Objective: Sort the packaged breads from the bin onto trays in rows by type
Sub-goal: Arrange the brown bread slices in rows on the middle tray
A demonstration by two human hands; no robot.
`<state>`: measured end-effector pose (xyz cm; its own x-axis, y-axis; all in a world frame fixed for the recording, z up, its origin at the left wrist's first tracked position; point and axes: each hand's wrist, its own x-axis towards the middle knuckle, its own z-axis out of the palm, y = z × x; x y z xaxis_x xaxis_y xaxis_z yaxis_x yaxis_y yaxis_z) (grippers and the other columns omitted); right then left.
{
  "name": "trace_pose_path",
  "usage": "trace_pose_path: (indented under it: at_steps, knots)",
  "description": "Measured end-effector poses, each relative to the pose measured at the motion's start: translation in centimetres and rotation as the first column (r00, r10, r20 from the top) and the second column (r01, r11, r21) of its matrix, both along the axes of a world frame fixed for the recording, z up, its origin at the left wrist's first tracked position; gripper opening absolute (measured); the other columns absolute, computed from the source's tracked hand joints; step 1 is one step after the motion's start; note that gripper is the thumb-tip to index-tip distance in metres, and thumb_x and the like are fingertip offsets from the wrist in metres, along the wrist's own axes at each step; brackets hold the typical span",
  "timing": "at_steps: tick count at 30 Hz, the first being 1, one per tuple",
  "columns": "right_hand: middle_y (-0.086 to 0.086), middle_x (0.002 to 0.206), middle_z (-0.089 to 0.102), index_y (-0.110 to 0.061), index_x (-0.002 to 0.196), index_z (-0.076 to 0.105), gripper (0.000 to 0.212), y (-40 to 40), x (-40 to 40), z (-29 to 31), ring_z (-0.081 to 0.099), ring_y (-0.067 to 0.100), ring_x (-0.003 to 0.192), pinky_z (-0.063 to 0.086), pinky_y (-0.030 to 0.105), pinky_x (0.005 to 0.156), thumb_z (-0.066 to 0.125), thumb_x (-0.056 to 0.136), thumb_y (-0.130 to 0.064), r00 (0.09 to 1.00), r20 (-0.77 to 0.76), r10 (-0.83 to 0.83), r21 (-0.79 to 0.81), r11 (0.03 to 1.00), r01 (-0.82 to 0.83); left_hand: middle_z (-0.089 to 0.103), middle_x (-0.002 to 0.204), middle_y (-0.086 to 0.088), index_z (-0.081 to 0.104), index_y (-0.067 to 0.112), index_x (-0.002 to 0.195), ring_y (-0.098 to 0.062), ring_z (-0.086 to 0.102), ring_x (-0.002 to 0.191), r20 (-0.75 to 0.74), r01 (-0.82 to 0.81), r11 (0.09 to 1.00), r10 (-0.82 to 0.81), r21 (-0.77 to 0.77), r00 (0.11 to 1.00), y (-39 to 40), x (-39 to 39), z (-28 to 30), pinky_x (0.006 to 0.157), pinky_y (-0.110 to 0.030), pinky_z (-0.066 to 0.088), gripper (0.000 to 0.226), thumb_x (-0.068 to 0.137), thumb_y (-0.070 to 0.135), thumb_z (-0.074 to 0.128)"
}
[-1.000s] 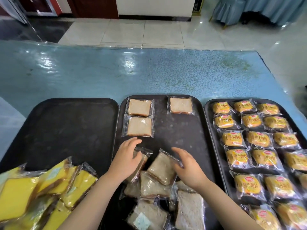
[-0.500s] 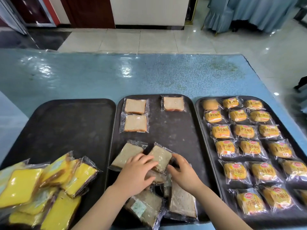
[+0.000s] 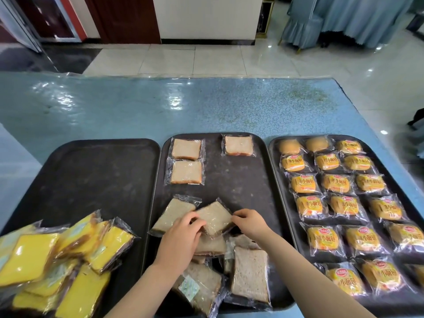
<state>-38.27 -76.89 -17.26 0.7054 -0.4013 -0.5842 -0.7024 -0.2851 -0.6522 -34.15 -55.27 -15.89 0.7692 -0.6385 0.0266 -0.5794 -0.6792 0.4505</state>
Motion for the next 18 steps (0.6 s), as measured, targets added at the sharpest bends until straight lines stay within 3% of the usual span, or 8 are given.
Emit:
trace_pose_path:
  at_steps: [2, 4, 8, 12, 15, 18]
  knots:
    - [0.000, 0.083, 0.071, -0.019, 0.091, 0.072, 0.015, 0.1, -0.2, 0.0, 0.062, 0.013, 0.073, 0.051, 0.029, 0.072, 0.060, 0.086, -0.027, 0.999, 0.004, 0.048, -0.031, 0.998, -0.048, 0.046, 0.130, 0.017, 0.063, 0.026, 0.115, -0.001, 0.055, 0.101, -0.068, -0.029, 0.998, 0.025, -0.055, 0.997, 0.0, -0.2, -0.1, 0.077, -0.019, 0.051, 0.029, 0.091, 0.012, 0.060]
    - [-0.003, 0.085, 0.072, -0.022, 0.090, 0.069, 0.010, 0.1, -0.5, -0.1, 0.066, 0.013, 0.079, 0.052, 0.028, 0.074, 0.062, 0.085, -0.027, 0.998, 0.026, 0.053, -0.058, 0.997, -0.051, 0.043, 0.134, 0.019, 0.061, 0.025, 0.119, 0.002, 0.054, 0.103, -0.165, -0.085, 0.990, 0.066, -0.114, 0.984, -0.1, -0.4, -0.1, 0.087, -0.015, 0.046, 0.030, 0.093, 0.010, 0.056]
    - [-0.010, 0.085, 0.068, -0.024, 0.089, 0.067, 0.005, -0.2, -1.7, 0.0, 0.063, 0.007, 0.081, 0.047, 0.019, 0.071, 0.067, 0.085, -0.026, 0.991, 0.130, -0.024, -0.090, 0.995, 0.035, 0.037, 0.143, 0.019, 0.053, 0.025, 0.132, 0.001, 0.045, 0.125, -0.355, -0.165, 0.968, 0.089, -0.190, 0.931, -1.0, -0.2, 0.0, 0.108, -0.024, 0.039, 0.036, 0.096, 0.016, 0.052]
    - [-0.009, 0.083, 0.068, -0.022, 0.089, 0.066, 0.006, -1.0, -2.8, 0.0, 0.063, 0.007, 0.078, 0.042, 0.014, 0.064, 0.069, 0.085, -0.025, 0.973, 0.201, -0.116, -0.069, 0.989, 0.132, 0.022, 0.153, 0.016, 0.037, 0.027, 0.142, -0.001, 0.050, 0.111, -0.425, -0.197, 0.946, 0.072, -0.258, 0.902, -3.5, 0.6, 0.1, 0.103, -0.023, 0.043, 0.052, 0.095, 0.014, 0.054]
    - [-0.009, 0.082, 0.069, -0.021, 0.088, 0.066, 0.005, -2.2, -2.2, 0.2, 0.063, 0.005, 0.076, 0.042, 0.013, 0.061, 0.070, 0.085, -0.023, 0.956, 0.238, -0.173, -0.084, 0.977, 0.198, 0.020, 0.152, 0.011, 0.022, 0.023, 0.151, -0.003, 0.040, 0.129, -0.570, -0.361, 0.869, 0.116, -0.339, 0.813, -6.3, 2.2, -0.1, 0.107, -0.024, 0.038, 0.065, 0.096, 0.008, 0.052]
    - [-0.010, 0.084, 0.069, -0.022, 0.090, 0.068, 0.004, -3.9, -0.7, 0.5, 0.062, 0.002, 0.079, 0.042, 0.014, 0.064, 0.069, 0.087, -0.023, 0.938, 0.279, -0.205, -0.132, 0.959, 0.249, 0.030, 0.151, 0.004, 0.021, 0.016, 0.151, -0.005, 0.038, 0.131, -0.686, -0.460, 0.820, 0.118, -0.340, 0.718, -9.5, 4.4, -0.5, 0.106, -0.020, 0.034, 0.065, 0.095, -0.001, 0.049]
